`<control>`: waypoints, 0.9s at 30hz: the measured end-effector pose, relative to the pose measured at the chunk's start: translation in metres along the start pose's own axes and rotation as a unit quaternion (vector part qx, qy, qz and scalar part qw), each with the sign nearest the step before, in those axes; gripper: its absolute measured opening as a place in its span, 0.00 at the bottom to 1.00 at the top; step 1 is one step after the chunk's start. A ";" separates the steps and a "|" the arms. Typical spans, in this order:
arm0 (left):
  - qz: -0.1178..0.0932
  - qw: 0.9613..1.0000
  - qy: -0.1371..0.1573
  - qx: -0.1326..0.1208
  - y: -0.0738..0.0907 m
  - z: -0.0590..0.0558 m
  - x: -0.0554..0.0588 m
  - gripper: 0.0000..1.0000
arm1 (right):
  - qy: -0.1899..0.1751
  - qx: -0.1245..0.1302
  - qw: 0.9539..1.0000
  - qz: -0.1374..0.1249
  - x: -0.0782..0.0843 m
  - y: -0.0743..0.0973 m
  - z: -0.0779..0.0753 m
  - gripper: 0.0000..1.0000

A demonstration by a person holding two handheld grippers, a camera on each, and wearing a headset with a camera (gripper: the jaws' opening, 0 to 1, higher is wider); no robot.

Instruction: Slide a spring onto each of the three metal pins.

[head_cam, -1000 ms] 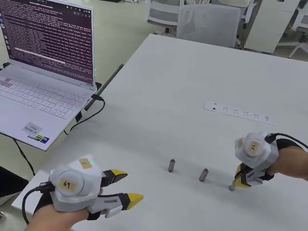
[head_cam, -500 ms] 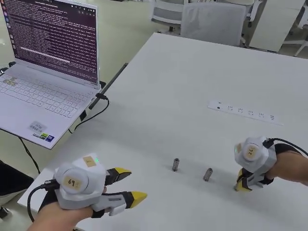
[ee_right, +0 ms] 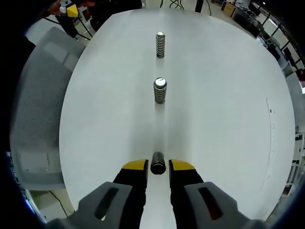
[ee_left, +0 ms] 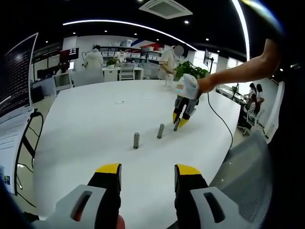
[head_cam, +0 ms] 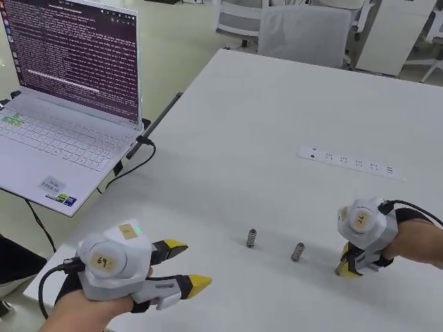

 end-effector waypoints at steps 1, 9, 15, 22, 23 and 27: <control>-0.001 1.000 0.000 0.001 0.000 0.000 0.000 0.39 | 0.000 0.002 1.000 0.000 0.000 0.001 0.000 0.16; 0.000 1.000 -0.002 0.007 -0.002 0.000 -0.002 0.42 | -0.012 0.023 1.000 -0.010 0.003 0.014 0.002 0.23; 0.001 1.000 -0.003 0.010 -0.003 0.001 -0.004 0.46 | -0.038 0.052 0.997 -0.032 0.006 0.028 0.007 0.26; 0.006 1.000 -0.006 0.015 -0.007 0.000 -0.003 0.52 | -0.065 0.074 0.995 -0.036 0.020 0.034 0.024 0.31; 0.005 1.000 -0.007 0.016 -0.007 0.000 -0.003 0.52 | -0.073 0.078 0.994 -0.035 0.024 0.036 0.028 0.32; 0.006 1.000 -0.010 0.021 -0.007 -0.003 -0.003 0.53 | -0.091 0.083 0.992 -0.036 0.034 0.038 0.041 0.31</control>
Point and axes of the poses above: the centre of the closed fingertips' face, and the gripper's own axes: y roughly backward along the fingers, z roughly to its left, x roughly out of its underside, the point moved 4 cm from there along y, roughly backward along the fingers, and after that the axes turned 1 degree about x, right-handed, at the moved point
